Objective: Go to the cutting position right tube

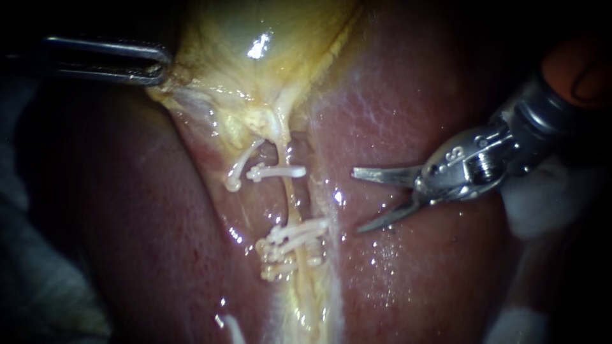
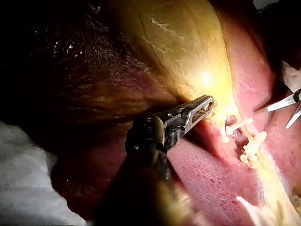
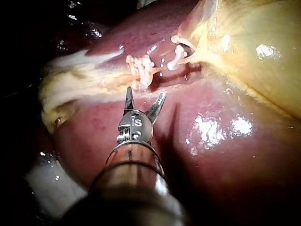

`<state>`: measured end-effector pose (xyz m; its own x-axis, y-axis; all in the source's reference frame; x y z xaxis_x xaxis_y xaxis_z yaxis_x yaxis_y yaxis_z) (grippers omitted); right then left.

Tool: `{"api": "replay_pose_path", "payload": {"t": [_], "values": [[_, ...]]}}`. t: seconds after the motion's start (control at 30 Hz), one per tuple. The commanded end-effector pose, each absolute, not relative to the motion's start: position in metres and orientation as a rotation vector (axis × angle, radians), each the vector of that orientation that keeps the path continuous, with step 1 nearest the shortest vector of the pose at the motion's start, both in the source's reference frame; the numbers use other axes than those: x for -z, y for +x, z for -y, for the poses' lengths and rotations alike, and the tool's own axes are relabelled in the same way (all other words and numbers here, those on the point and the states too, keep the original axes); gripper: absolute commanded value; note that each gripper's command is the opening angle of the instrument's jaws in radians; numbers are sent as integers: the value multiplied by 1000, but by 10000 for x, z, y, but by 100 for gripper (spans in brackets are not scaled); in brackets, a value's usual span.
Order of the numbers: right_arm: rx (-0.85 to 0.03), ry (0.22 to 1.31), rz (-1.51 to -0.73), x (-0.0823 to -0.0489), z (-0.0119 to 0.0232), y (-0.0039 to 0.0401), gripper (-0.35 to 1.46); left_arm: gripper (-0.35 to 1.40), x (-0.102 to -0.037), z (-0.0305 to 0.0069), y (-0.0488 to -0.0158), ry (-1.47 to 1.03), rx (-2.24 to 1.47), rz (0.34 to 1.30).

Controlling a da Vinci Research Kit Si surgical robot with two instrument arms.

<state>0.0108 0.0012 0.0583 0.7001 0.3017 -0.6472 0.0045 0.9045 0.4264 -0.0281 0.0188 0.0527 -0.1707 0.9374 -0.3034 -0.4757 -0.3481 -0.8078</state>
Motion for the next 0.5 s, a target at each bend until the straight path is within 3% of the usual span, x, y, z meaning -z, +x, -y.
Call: {"api": "replay_pose_path", "payload": {"t": [0.03,0.5], "values": [[-179,448,-806,-587,-12,106,140,-35,-528,-188,-281,-992,-1723,681],[-292,670,-872,-671,-13,127,140,-35,-527,-187,-281,-992,-1723,681]]}}
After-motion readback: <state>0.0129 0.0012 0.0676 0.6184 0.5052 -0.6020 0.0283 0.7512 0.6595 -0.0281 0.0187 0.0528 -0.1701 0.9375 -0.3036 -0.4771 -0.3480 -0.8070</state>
